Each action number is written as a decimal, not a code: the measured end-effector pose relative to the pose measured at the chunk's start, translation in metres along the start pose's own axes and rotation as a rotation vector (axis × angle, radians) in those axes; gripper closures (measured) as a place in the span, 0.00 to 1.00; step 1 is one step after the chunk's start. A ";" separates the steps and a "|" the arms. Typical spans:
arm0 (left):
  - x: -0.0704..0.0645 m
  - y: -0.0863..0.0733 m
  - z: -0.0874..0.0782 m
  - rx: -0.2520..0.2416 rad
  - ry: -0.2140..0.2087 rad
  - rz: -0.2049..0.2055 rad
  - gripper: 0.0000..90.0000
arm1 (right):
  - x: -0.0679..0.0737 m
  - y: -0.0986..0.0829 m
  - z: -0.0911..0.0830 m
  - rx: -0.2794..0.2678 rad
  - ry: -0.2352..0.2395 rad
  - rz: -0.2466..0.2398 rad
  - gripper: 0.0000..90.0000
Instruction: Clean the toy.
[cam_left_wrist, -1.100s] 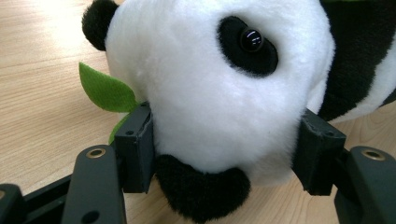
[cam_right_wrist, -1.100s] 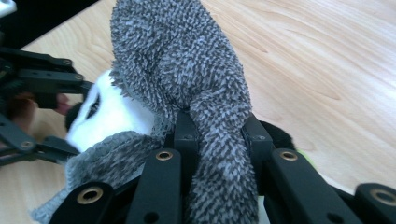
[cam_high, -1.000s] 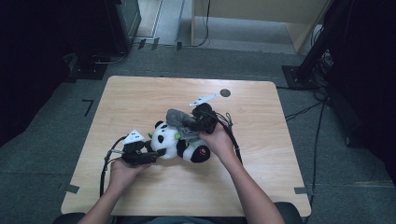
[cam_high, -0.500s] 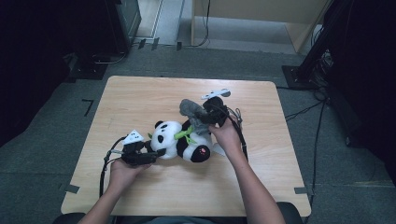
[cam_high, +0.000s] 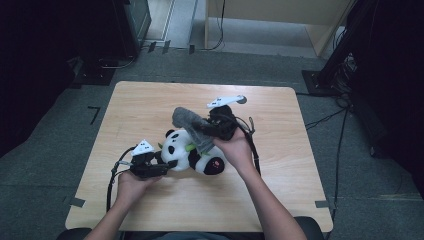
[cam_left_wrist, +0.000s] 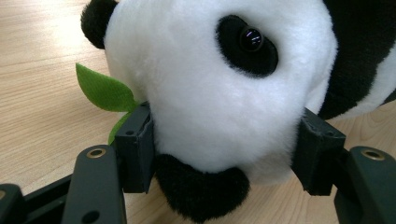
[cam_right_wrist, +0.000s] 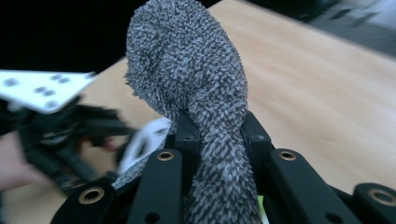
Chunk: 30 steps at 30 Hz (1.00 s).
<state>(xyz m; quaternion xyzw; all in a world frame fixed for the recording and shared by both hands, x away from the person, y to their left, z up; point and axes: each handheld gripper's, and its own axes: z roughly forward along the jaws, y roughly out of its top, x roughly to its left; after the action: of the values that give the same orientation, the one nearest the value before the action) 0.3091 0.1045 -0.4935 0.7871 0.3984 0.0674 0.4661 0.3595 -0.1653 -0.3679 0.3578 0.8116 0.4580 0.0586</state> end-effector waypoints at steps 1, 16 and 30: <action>0.000 0.000 0.000 0.000 0.000 0.000 0.38 | 0.002 -0.003 0.005 0.012 0.032 0.009 0.83; 0.000 0.001 0.001 -0.002 -0.003 -0.017 0.38 | -0.034 -0.031 0.030 0.085 -0.030 0.053 0.82; 0.000 0.002 0.000 0.009 -0.006 -0.002 0.38 | -0.041 -0.035 0.021 0.068 -0.004 0.052 0.82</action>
<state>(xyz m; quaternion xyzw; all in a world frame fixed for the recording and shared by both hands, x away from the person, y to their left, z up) 0.3105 0.1036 -0.4920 0.7890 0.3982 0.0628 0.4636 0.3802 -0.1882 -0.4174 0.3815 0.8170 0.4310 0.0360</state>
